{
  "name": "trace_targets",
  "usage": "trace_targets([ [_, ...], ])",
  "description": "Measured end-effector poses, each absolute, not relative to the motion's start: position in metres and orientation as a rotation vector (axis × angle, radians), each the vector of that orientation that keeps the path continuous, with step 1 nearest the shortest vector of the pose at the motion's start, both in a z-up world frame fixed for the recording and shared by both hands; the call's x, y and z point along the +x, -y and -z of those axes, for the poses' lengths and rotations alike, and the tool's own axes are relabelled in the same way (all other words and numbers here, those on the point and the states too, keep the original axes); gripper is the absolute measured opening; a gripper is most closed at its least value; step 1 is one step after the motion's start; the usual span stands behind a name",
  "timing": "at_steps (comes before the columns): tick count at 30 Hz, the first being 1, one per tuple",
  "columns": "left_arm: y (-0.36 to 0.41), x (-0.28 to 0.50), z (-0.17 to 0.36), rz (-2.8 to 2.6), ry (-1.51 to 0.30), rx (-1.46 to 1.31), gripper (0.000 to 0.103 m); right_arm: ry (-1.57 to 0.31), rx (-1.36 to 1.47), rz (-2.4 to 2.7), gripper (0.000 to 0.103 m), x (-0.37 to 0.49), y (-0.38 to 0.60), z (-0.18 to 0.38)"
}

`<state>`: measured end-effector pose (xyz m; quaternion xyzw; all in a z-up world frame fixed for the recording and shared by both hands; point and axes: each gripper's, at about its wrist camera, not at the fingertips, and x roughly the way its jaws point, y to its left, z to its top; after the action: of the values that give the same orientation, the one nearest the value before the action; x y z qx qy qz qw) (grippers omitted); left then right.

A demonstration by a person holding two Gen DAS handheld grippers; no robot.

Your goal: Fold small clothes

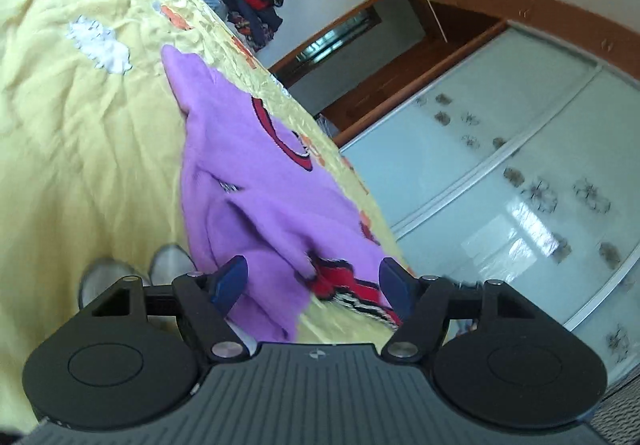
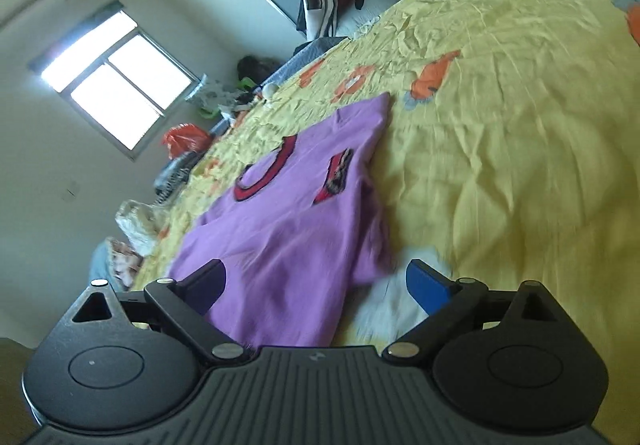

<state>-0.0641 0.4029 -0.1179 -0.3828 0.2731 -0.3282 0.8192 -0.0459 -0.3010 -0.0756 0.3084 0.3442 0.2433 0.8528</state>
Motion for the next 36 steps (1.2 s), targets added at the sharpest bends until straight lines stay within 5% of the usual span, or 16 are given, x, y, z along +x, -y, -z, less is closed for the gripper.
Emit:
trace_targets([
  [14, -0.363, -0.041, 0.114, 0.580, -0.673, -0.977, 0.066, -0.735, 0.776, -0.528, 0.098, -0.077, 0.288, 0.091],
  [17, -0.367, -0.053, 0.104, 0.580, -0.654, -0.967, 0.079, -0.720, 0.786, -0.525, 0.098, -0.089, 0.291, 0.090],
  [29, -0.364, -0.018, 0.112, 0.513, -0.690, -0.987, 0.078, -0.705, 0.827, -0.522, 0.098, -0.094, 0.295, 0.098],
  [31, -0.358, -0.013, 0.110, 0.524, -0.702, -0.984, 0.070, -0.705, 0.820, -0.523, 0.098, -0.095, 0.294, 0.098],
  [36, -0.343, -0.015, 0.105, 0.527, -0.744, -0.970, 0.031, -0.698, 0.811, -0.523, 0.098, -0.102, 0.292, 0.095],
])
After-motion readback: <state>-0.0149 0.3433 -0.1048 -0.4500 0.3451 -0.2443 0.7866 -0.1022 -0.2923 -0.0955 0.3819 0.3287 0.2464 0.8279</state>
